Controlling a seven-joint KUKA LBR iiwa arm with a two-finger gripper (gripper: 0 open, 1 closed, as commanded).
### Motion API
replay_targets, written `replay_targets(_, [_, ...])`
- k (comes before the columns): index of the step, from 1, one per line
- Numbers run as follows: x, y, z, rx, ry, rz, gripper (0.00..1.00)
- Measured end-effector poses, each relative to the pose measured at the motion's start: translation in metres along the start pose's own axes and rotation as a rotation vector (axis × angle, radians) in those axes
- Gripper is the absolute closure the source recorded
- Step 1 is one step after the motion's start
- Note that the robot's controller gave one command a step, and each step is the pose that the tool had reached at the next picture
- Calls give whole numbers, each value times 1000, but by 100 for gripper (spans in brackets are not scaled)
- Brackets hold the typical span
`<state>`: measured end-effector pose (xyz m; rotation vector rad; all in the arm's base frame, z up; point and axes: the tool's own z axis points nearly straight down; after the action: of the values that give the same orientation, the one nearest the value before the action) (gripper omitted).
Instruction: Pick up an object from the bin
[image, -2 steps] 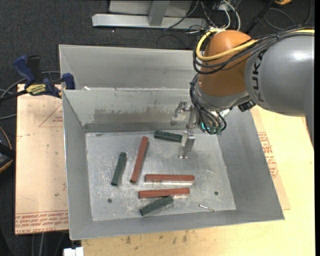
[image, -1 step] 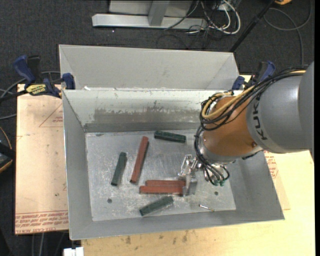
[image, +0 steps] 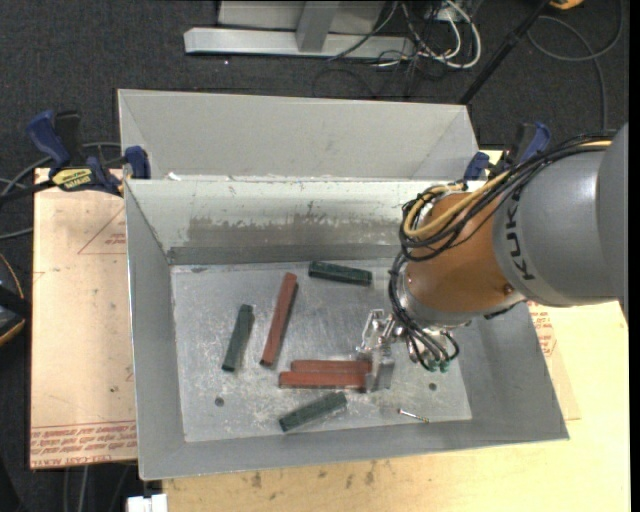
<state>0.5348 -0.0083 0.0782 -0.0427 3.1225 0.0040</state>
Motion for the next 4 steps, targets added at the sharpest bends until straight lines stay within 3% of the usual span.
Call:
replay_targets(1, [2,0,-35,1,21,-31,100])
replay_targets(2, [14,19,-53,2,6,-55,100])
replay_targets(3, [33,18,-73,0,30,-52,100])
replay_targets(4, [17,11,-101,2,10,-35,100])
